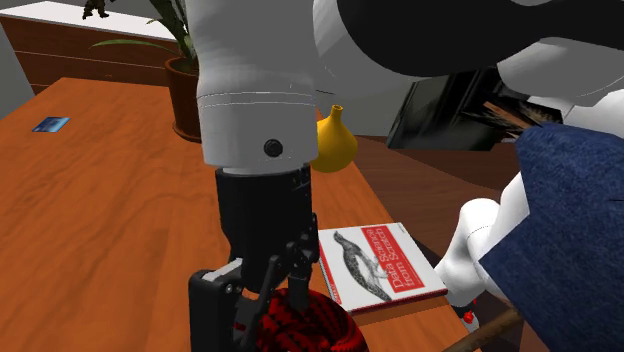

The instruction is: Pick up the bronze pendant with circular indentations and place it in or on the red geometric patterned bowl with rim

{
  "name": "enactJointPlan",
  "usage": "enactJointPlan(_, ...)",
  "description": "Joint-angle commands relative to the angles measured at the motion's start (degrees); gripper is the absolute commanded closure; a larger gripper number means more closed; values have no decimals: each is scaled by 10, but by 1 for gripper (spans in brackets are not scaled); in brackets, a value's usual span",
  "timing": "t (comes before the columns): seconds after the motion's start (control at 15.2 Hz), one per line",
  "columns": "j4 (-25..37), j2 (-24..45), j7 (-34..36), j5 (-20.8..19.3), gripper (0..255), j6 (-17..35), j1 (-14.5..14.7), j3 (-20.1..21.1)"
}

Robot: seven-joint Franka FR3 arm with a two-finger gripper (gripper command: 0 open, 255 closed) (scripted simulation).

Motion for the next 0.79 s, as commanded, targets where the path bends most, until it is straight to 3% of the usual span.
enactJointPlan(0.0, -35, 26, 18, -7, 0, -43, 4, 5)
enactJointPlan(0.26, 60, 58, 35, -23, 0, -110, -3, -6)
enactJointPlan(0.73, 60, 58, 35, -23, 0, -110, -3, -6)
